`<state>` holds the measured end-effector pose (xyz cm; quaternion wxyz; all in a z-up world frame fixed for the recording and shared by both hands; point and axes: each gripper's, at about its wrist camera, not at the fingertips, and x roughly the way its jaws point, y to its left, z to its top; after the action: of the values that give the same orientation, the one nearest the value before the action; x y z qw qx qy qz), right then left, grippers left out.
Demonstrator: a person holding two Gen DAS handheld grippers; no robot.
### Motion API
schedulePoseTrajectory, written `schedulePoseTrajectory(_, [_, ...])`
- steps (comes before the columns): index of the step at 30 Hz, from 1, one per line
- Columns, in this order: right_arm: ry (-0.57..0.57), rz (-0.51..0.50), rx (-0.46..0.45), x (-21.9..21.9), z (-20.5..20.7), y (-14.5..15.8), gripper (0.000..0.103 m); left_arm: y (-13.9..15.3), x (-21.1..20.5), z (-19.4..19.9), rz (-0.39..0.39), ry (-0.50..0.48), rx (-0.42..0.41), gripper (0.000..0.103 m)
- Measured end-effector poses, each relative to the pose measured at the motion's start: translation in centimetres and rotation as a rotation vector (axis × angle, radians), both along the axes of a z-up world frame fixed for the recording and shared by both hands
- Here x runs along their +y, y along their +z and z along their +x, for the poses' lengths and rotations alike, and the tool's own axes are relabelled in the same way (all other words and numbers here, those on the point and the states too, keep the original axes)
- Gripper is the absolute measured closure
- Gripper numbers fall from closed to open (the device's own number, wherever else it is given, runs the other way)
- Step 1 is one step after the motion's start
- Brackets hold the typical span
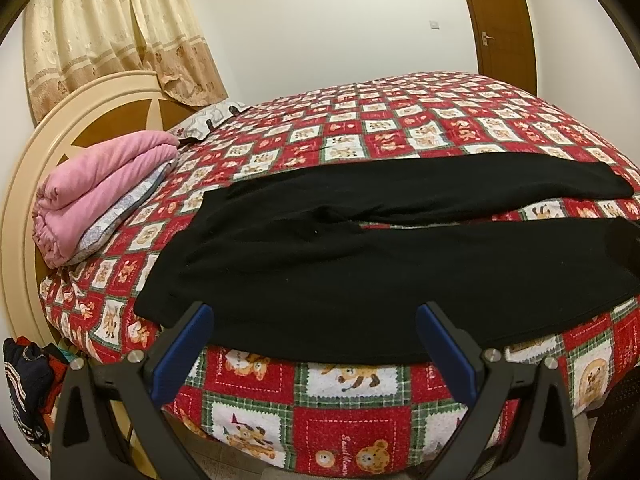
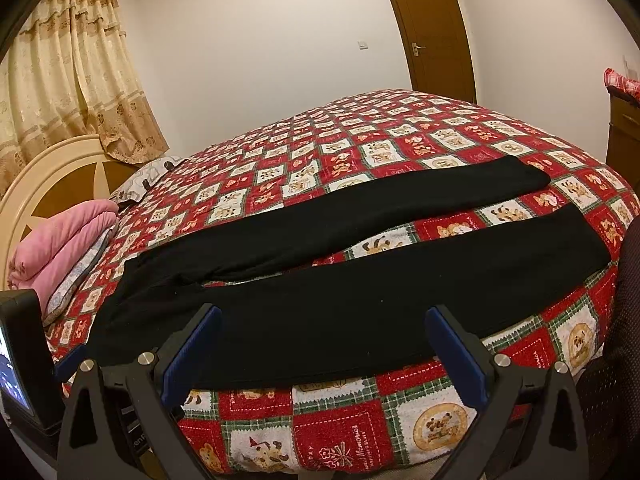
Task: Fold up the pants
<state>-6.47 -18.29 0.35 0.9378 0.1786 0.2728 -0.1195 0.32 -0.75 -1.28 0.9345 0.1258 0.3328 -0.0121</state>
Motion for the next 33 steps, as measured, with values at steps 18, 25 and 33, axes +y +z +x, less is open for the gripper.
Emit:
schedulePoseTrajectory(18, [0.000,0.004,0.006,-0.06,0.14,-0.05,0.001,-0.11,0.07,-0.03,-0.002,0.000,0.000,0.000])
schedulePoseTrajectory(25, [0.000,0.005,0.009,0.05,0.09,-0.12,0.001,-0.10,0.17,-0.05,-0.002,-0.001,0.001,0.000])
schedulePoseTrajectory(33, [0.002,0.002,0.012,0.10,0.14,-0.14,0.001,-0.14,0.19,-0.07,-0.003,-0.001,0.001,0.000])
